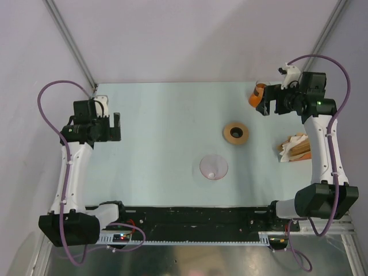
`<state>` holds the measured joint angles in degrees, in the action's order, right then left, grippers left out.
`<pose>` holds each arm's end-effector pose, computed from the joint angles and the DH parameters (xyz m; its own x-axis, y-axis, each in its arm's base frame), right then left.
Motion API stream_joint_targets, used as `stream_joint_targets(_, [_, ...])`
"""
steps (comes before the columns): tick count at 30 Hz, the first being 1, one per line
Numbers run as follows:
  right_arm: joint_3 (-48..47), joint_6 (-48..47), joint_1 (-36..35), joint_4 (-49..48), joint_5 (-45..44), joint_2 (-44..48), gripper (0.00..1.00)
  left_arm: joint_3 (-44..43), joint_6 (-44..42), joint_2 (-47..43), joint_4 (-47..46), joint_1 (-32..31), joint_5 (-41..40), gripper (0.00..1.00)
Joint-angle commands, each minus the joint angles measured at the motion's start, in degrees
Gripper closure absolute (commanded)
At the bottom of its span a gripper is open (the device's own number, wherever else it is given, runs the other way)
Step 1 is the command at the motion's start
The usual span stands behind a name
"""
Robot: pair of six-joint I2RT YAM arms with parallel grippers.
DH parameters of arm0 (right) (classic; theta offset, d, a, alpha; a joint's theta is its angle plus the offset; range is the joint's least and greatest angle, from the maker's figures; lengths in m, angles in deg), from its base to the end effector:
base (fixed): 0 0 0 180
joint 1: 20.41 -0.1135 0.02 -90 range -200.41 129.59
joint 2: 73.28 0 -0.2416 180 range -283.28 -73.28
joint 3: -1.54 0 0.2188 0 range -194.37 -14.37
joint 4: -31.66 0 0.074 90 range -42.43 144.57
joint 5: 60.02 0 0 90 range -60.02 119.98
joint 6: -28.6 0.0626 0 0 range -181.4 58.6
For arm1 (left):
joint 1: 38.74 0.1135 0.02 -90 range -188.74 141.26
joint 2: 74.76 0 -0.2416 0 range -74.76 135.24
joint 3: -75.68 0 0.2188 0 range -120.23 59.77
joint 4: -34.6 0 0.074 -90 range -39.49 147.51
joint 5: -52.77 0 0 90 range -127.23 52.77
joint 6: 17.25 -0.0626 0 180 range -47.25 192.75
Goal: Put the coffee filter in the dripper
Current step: Pick up the coffee server from the center of the board.
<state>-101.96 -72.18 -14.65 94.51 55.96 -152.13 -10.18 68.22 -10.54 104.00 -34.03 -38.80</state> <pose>0.2759 -0.0003 0.3612 -0.5572 -0.1128 -0.8227 -0.3629 0.9242 0.1191 0.2093 0.0190 0.3106 -0.7435 0.0180 -0.6685 -0.0418 0.9964 0.0733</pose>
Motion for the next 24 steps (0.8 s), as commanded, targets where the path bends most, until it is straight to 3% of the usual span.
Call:
stream_joint_targets(1, [-3.09, -3.24, -0.47, 1.65, 0.23, -2.29, 0.00, -3.55, 1.94, 0.28, -1.90, -0.18, -2.52, 0.02])
stream_joint_targets(16, [-40.14, -3.29, 2.00, 9.22, -14.54, -33.33, 0.00, -12.28, -2.95, 3.31, -3.70, -0.18, 7.84, 0.02])
stream_joint_targets(20, [-45.84, -3.99, 1.96, 9.11, -14.39, -39.81, 0.00, -11.85, -3.39, 3.61, -4.56, -0.16, 7.69, 0.02])
stream_joint_targets(24, [-45.26, -4.52, 0.71, 5.32, -15.37, -43.30, 0.00, -11.03, -3.65, 3.92, -5.00, -0.16, 6.76, 0.02])
